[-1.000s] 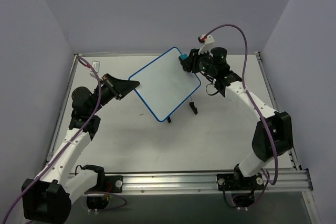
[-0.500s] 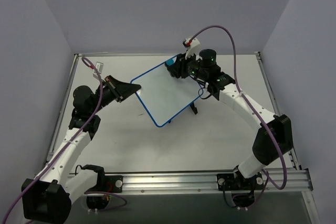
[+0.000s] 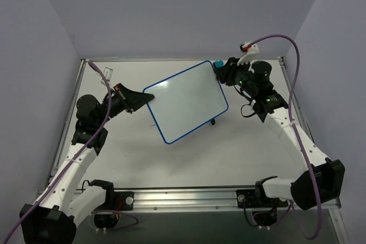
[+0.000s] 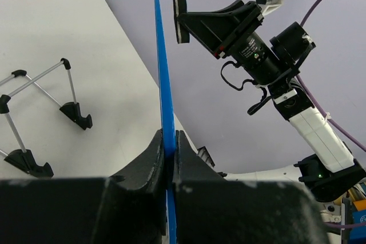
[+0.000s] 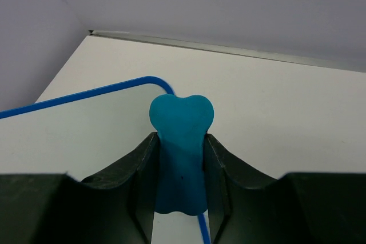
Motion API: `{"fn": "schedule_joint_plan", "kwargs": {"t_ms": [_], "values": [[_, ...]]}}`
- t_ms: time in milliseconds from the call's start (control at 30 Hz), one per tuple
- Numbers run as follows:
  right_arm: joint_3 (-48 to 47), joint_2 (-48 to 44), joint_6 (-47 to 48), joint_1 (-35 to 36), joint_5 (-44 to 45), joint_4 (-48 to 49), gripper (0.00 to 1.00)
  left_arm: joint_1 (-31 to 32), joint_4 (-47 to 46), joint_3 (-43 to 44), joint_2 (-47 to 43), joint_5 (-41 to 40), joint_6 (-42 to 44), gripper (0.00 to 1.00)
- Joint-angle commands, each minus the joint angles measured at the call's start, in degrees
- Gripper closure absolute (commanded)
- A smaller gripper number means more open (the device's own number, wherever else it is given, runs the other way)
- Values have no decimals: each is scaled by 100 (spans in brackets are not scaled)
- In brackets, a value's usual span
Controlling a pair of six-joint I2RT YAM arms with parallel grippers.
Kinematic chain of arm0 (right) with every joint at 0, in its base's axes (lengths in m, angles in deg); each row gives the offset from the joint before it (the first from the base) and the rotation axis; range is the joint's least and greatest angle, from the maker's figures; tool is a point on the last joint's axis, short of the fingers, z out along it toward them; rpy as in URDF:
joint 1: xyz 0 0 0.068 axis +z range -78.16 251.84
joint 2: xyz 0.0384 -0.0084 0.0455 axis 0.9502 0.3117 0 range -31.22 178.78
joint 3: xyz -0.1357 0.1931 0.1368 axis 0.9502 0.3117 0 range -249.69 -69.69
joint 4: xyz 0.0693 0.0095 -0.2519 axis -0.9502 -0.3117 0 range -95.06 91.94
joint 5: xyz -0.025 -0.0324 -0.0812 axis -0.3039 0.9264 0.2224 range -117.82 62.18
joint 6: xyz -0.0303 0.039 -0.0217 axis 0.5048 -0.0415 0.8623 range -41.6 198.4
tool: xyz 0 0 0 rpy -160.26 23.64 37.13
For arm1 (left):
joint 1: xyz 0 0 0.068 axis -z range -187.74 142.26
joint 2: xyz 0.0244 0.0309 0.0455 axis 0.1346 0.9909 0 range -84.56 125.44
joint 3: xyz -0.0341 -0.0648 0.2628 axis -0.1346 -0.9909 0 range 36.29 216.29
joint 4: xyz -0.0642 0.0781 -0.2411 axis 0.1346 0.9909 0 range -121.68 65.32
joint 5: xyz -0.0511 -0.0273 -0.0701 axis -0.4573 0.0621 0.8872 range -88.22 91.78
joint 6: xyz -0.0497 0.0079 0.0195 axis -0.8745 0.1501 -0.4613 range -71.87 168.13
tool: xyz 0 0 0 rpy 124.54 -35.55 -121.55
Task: Erase the whiteboard
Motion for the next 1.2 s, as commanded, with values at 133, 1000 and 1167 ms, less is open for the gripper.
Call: {"fn": "schedule_joint_plan", "kwargs": {"t_ms": [133,1000,1167], "values": [[244,20,21,-924,855,-665,87,-10,145,582,-390,-279,349,98],[-459,3483,-85,-2358,2244,-832,31,-71,-511,222,-540,-218,385,98],[-433,2597,-181,-2429,2253,-1175,23,-63,-1125,-23,-224,-480,297,98]]}}
